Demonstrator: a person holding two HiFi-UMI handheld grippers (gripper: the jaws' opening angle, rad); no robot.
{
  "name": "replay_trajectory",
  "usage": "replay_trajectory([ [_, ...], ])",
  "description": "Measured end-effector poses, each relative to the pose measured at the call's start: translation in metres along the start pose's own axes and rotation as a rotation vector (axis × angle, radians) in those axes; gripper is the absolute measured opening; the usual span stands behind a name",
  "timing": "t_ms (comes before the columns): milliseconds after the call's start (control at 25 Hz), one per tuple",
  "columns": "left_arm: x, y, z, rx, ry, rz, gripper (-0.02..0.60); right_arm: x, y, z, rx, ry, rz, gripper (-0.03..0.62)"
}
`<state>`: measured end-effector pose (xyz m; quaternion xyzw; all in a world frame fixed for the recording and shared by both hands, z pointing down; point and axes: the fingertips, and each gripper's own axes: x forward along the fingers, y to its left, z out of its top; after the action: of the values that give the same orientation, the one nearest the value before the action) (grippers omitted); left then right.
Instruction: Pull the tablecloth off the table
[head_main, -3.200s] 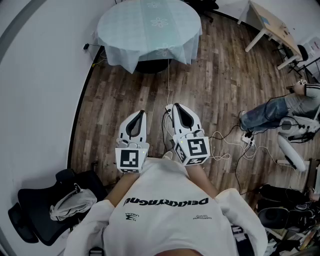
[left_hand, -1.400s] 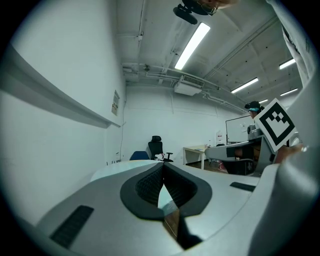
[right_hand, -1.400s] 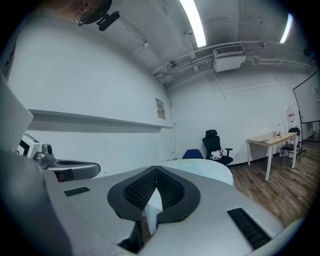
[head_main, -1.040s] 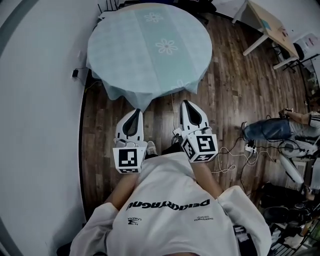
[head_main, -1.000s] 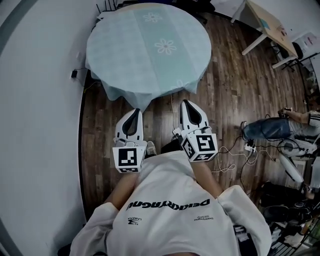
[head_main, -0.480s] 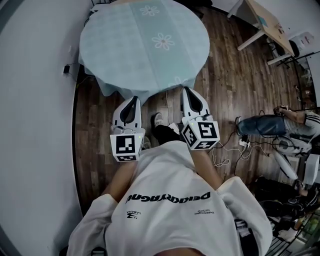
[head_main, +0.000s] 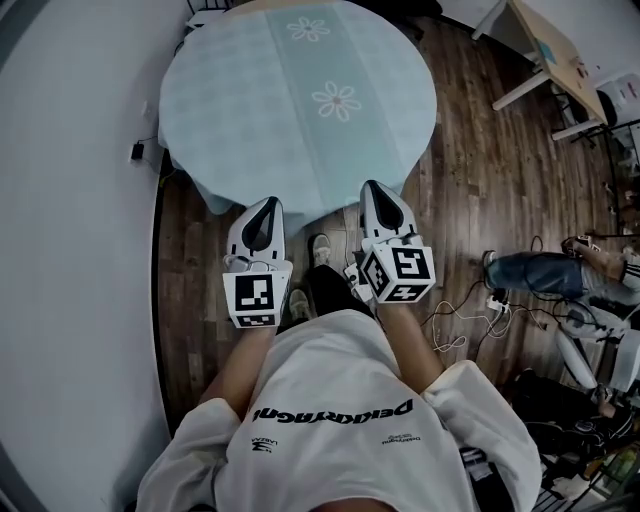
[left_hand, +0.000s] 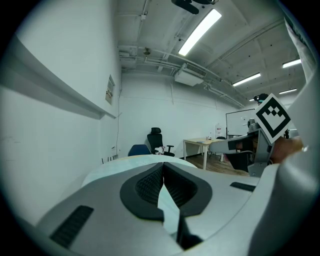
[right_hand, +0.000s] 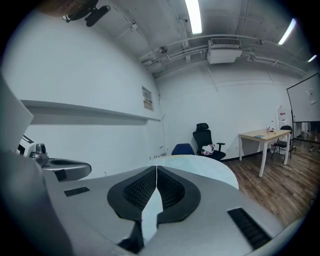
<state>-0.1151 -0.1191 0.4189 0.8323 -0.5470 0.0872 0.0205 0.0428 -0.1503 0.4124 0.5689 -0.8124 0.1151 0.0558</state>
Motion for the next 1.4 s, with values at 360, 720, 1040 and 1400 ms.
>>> replay_trajectory([
  [360, 0.102, 0.051, -0.025, -0.075, 0.085, 0.088, 0.017, 0.105, -0.042, -0.021, -0.009, 0.114, 0.019, 0.035],
  [720, 0.204, 0.095, -0.053, -0.129, 0.166, 0.156, 0.028, 0.208, -0.095, -0.043, -0.027, 0.196, 0.014, 0.043],
  [1040, 0.276, 0.123, -0.082, -0.152, 0.235, 0.192, 0.078, 0.292, -0.140, -0.058, -0.057, 0.249, 0.007, 0.095],
  [1400, 0.346, 0.159, -0.144, -0.148, 0.366, 0.218, 0.192, 0.378, -0.176, -0.105, -0.114, 0.402, 0.046, 0.197],
])
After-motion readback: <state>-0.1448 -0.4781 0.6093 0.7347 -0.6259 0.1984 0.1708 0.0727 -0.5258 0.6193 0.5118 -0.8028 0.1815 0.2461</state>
